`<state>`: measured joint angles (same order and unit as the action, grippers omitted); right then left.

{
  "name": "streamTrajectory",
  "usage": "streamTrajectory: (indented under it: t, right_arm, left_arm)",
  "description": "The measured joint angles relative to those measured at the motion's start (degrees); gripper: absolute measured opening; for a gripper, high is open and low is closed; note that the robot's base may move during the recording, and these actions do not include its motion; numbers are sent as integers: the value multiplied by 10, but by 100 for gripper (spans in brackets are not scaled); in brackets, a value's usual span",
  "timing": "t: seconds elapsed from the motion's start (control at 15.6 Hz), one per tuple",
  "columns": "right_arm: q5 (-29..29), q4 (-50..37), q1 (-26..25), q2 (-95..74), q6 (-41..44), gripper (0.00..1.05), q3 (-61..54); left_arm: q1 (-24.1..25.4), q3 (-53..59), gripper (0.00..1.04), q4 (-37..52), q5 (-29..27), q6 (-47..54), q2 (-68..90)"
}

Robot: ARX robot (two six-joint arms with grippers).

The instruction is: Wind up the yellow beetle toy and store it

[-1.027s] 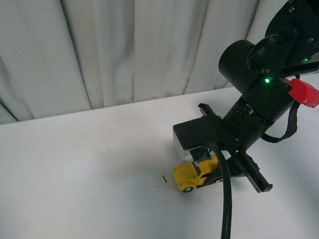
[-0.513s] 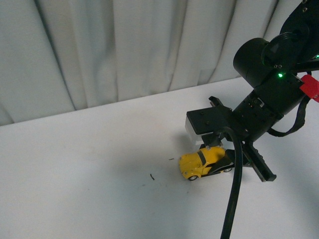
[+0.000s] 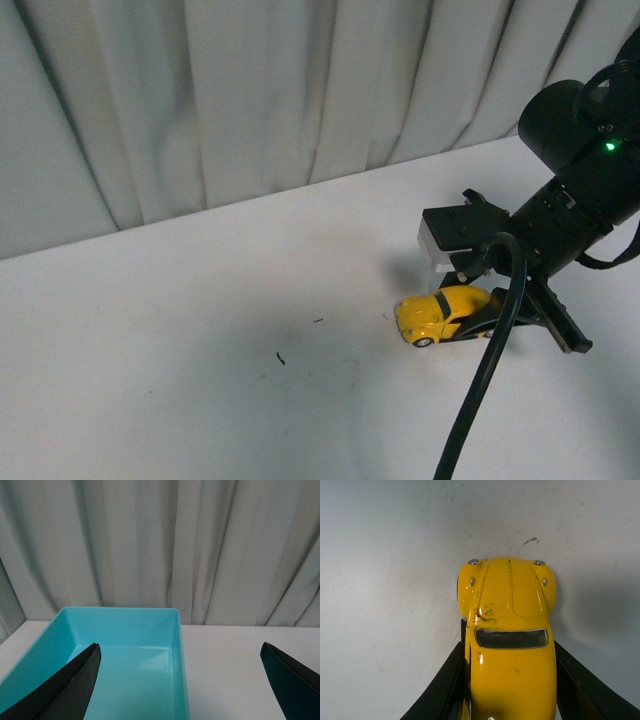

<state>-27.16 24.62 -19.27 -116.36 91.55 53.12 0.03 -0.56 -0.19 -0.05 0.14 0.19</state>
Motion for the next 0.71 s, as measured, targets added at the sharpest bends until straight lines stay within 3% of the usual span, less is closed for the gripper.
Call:
streamTrajectory:
  t: [0.13, 0.19, 0.51, 0.71]
  right_arm:
    - [0, 16, -3, 2, 23, 42, 3]
    - [1, 26, -2, 2, 36, 49, 6]
    - [6, 48, 1, -6, 67, 98, 0]
    - [6, 45, 2, -6, 66, 98, -1]
  left_arm:
    - [0, 0, 98, 0, 0, 0, 0]
    - [0, 0, 98, 0, 0, 0, 0]
    - [0, 0, 98, 0, 0, 0, 0]
    - [0, 0, 98, 0, 0, 0, 0]
